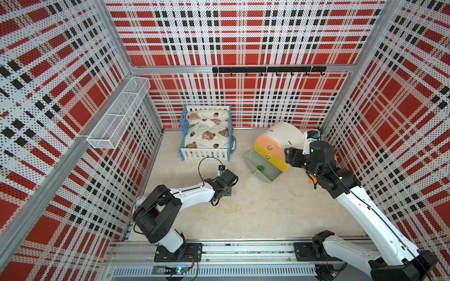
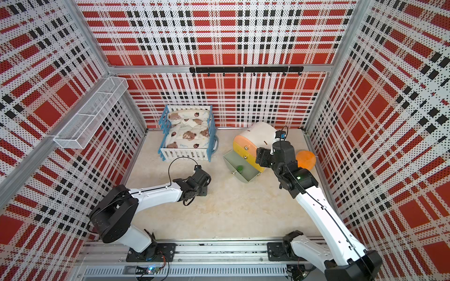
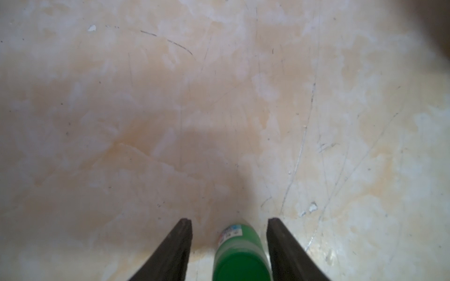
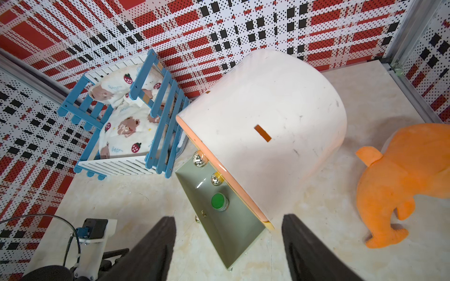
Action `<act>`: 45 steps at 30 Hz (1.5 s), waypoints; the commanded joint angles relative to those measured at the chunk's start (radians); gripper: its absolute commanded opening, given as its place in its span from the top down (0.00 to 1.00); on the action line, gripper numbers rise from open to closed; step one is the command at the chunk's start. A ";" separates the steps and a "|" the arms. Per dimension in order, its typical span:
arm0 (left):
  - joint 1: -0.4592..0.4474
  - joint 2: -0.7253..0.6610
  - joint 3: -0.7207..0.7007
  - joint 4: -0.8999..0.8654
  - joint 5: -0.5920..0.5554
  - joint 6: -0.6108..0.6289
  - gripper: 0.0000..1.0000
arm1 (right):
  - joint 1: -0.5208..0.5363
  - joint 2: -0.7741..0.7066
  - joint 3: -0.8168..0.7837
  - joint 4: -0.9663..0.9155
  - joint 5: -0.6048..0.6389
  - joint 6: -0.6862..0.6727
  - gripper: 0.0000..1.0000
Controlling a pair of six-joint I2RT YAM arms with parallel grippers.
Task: Put the paint cans in the drawer according to color
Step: Pick up the paint can at the center of the board, then place the paint can in the drawer.
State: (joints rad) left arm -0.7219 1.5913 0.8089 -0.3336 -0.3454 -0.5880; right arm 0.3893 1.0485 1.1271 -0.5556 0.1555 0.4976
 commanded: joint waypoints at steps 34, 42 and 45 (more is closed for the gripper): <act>-0.095 0.270 0.685 -0.168 0.015 0.066 0.71 | -0.197 -0.104 -0.081 -0.003 -0.129 -0.013 0.24; -0.098 0.415 0.840 -0.156 0.083 0.067 0.72 | -0.249 -0.106 -0.102 0.002 -0.171 -0.019 0.24; -0.098 0.449 0.868 -0.142 0.097 0.064 0.72 | -0.257 -0.104 -0.105 0.006 -0.177 -0.021 0.23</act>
State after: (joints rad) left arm -0.8143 2.0064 1.6310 -0.4953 -0.2840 -0.5327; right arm 0.1471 0.9588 1.0313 -0.5556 0.0021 0.4896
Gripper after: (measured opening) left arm 0.365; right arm 0.765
